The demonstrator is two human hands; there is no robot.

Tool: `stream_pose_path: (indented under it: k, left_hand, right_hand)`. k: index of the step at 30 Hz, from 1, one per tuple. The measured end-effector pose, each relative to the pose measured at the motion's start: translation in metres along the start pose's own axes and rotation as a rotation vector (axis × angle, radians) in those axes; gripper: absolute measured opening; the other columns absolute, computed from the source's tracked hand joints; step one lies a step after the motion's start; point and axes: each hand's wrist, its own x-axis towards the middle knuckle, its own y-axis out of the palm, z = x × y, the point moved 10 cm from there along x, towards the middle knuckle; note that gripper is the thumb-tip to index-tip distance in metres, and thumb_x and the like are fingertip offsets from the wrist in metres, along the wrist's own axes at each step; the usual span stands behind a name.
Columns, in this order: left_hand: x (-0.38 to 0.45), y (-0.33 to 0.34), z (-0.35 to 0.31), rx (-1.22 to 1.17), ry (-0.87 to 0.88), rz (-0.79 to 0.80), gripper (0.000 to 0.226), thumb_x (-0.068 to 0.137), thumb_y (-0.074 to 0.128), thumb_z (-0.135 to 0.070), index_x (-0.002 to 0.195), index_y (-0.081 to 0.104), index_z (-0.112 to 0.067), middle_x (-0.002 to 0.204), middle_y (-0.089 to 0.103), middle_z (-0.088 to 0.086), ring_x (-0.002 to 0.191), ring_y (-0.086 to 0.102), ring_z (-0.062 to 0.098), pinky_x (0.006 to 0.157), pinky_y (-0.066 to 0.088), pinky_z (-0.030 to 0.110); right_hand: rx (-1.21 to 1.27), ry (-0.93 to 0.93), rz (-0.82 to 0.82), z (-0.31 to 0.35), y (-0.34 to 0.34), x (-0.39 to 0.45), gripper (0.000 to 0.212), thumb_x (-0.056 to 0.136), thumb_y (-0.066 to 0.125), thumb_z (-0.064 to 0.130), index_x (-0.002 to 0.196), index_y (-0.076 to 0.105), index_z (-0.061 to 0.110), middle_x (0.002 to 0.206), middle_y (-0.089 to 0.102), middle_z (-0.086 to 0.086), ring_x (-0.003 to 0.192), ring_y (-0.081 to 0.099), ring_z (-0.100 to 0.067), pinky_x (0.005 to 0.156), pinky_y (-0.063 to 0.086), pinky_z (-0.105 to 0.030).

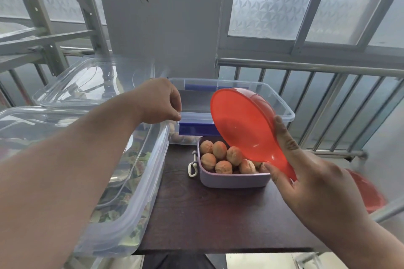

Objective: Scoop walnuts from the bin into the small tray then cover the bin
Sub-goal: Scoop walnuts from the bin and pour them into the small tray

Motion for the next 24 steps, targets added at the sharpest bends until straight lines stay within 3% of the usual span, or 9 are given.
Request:
stream_pose_path:
  k: [8,12,14,15,17,18,20,24]
  left_hand:
    - [0.0,0.0,0.0,-0.002,-0.009,0.0,0.004,0.08,0.089,-0.021,0.081,0.085,-0.022,0.073,0.074,-0.011,0.072,0.068,0.007,0.062,0.046,0.022]
    - [-0.001,0.001,-0.001,-0.004,-0.008,0.004,0.004,0.081,0.088,-0.021,0.081,0.085,-0.023,0.075,0.075,-0.009,0.075,0.071,0.011,0.064,0.049,0.023]
    - [0.0,0.001,0.0,-0.01,-0.01,0.002,0.004,0.08,0.089,-0.021,0.08,0.085,-0.023,0.076,0.077,-0.008,0.076,0.073,0.012,0.067,0.054,0.026]
    - [0.0,0.001,0.001,-0.013,-0.015,0.002,0.004,0.08,0.089,-0.021,0.08,0.085,-0.022,0.077,0.078,-0.007,0.077,0.074,0.013,0.071,0.057,0.028]
    - [0.001,0.001,0.004,-0.02,-0.027,0.006,0.004,0.079,0.088,-0.021,0.078,0.085,-0.022,0.078,0.08,-0.007,0.081,0.076,0.014,0.079,0.063,0.034]
    - [0.001,0.001,0.004,-0.027,-0.029,0.01,0.004,0.078,0.088,-0.021,0.076,0.084,-0.022,0.079,0.08,-0.007,0.084,0.077,0.014,0.082,0.064,0.036]
    - [0.001,0.003,0.005,-0.045,-0.03,0.023,0.008,0.077,0.086,-0.02,0.072,0.081,-0.024,0.08,0.081,-0.007,0.089,0.078,0.014,0.082,0.065,0.037]
    - [0.001,0.005,0.002,-0.035,-0.02,0.025,0.007,0.08,0.083,-0.019,0.075,0.082,-0.025,0.075,0.077,-0.006,0.075,0.073,0.014,0.065,0.055,0.024]
  right_hand:
    - [-0.013,-0.009,-0.002,-0.004,0.003,-0.001,0.106,0.075,0.091,0.026,0.165,0.035,0.021,0.067,0.031,0.012,0.042,0.055,-0.034,0.043,0.039,-0.034]
    - [-0.011,-0.008,-0.171,-0.01,-0.016,0.006,0.105,0.08,0.087,0.029,0.167,0.028,0.028,0.058,0.051,0.0,0.046,0.058,-0.031,0.048,0.053,-0.041]
    - [0.072,0.099,-0.175,-0.024,-0.019,0.021,0.104,0.085,0.084,0.034,0.168,0.022,0.035,0.073,0.069,-0.011,0.058,0.062,-0.029,0.06,0.051,-0.036]
    - [0.132,0.157,-0.163,-0.033,-0.017,0.031,0.102,0.087,0.082,0.036,0.168,0.02,0.038,0.091,0.075,-0.016,0.07,0.064,-0.028,0.069,0.048,-0.034]
    - [0.219,0.236,-0.122,-0.049,-0.007,0.054,0.098,0.091,0.08,0.037,0.168,0.019,0.037,0.129,0.07,-0.013,0.097,0.061,-0.025,0.084,0.043,-0.032]
    - [0.231,0.253,-0.097,-0.056,0.0,0.068,0.098,0.093,0.079,0.038,0.169,0.017,0.036,0.137,0.065,-0.01,0.104,0.058,-0.023,0.087,0.041,-0.033]
    - [0.241,0.275,-0.044,-0.071,0.016,0.097,0.098,0.094,0.078,0.039,0.169,0.015,0.036,0.136,0.061,-0.006,0.105,0.057,-0.023,0.089,0.042,-0.034]
    - [0.168,0.295,0.066,-0.098,0.048,0.148,0.098,0.094,0.077,0.036,0.169,0.013,0.038,0.135,0.064,-0.009,0.105,0.059,-0.03,0.094,0.05,-0.043]
